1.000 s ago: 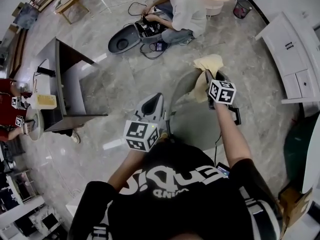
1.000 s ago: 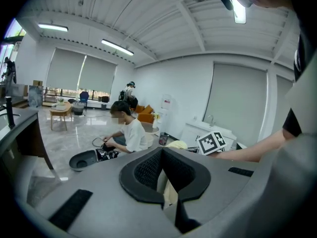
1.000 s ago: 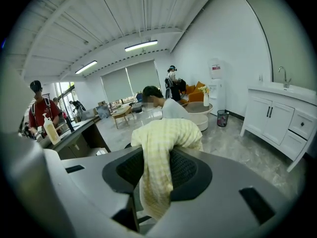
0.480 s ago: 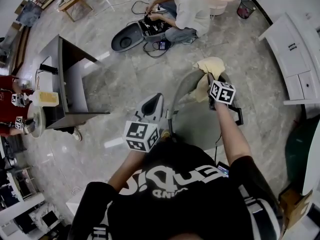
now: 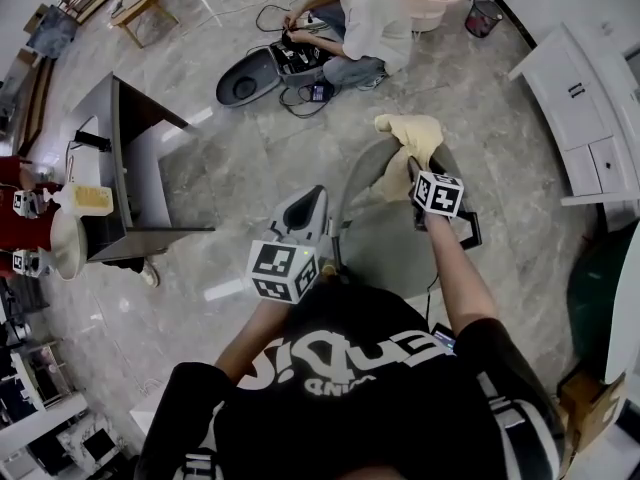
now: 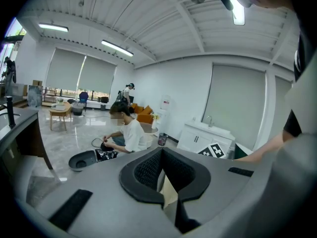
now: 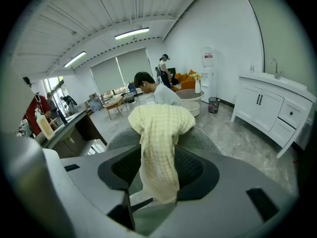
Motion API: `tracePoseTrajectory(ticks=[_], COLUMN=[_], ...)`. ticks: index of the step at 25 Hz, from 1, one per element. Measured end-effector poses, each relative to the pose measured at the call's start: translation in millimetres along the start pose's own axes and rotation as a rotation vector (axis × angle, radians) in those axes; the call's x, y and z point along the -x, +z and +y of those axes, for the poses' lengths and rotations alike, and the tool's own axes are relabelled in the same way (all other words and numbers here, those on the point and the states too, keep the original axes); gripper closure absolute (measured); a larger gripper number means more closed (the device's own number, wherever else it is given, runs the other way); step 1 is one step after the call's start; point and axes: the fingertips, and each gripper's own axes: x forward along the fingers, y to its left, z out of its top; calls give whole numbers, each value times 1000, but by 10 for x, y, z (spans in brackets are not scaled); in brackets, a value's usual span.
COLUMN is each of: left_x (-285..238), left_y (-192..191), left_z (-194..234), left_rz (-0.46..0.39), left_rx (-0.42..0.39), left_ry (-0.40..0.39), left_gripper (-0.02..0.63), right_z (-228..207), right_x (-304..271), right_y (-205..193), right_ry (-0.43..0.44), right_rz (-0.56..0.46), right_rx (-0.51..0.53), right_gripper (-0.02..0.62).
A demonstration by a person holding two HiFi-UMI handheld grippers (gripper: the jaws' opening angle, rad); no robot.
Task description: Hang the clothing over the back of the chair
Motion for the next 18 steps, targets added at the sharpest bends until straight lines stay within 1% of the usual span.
tracePoseTrajectory(ticks=[5,10,15,18], left_x=[15,58,81,93], left_y=[3,-36,-63,-54], left_z=[-63,-130,-206,-251], left_rz=[-6,-9,-14,-19], left_rx=[1,0,-2,-7], left_ry=[-18,-34,-57,-72], left_gripper=[591,591,591,591], right_z=[19,134,277,338], right_x=[225,494,866,1129], right_y=[-116,-121,-24,68], right_ry=[-9,16,39,47], right_rz=[-4,-49,-107,-156], right_rx=[18,21,44,33], right_gripper=[402,402,403,439])
